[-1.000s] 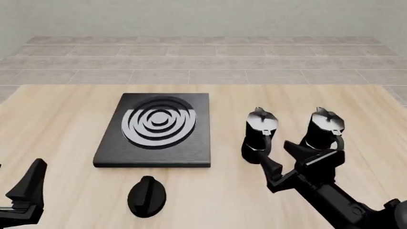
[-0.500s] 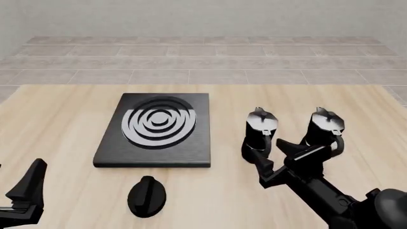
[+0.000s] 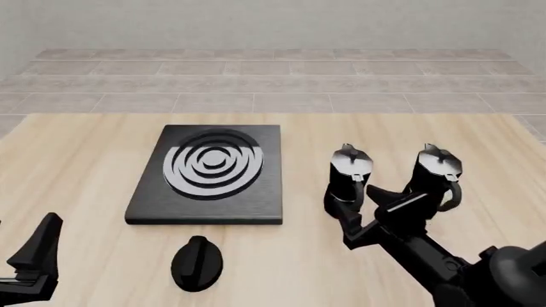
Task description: Put both moka pots on the stove.
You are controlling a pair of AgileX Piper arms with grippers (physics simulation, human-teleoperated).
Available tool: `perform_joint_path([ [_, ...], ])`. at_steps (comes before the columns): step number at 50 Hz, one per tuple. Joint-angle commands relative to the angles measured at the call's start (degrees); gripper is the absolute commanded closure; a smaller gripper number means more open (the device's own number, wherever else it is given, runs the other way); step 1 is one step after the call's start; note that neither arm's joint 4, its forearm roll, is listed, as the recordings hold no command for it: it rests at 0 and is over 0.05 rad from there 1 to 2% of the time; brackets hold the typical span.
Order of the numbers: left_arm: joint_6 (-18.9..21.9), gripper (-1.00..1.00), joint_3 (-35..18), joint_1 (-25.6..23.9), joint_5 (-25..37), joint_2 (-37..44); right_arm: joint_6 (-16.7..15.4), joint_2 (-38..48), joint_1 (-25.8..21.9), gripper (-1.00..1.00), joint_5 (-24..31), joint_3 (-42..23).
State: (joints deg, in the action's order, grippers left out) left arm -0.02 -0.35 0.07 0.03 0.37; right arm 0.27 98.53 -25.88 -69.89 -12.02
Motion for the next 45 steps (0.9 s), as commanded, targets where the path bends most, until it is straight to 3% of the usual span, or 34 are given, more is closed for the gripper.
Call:
perform_joint_path([
  [1,0.00,-1.00,0.09,0.01,-0.22,0.13,-0.17,1.02,0.25,-1.00,0.00,-0.92],
  [5,0.00,-1.00,-0.04,0.01,0.14,-0.10,-0.05,0.84,0.05,-1.00,0.00,-0.93],
  [6,0.01,-1.00,0.01,0.00,0.01,-0.03,-0.15,-0.06,0.04,1.00,0.00,-0.56],
  [25,0.02,-1.00,-0.04,0.01,0.12,-0.11,-1.84,-4.52,0.12,1.00,0.00,1.00],
  [31,0.01,-1.00,0.02,0.02,0.01,-0.04,-4.93,-7.72,-0.01,1.00,0.00,1.09],
  [45,-0.01,-1.00,0.16,0.02,-0.37,0.21,-8.74,-11.67,-1.03,1.00,0.01,-1.11],
])
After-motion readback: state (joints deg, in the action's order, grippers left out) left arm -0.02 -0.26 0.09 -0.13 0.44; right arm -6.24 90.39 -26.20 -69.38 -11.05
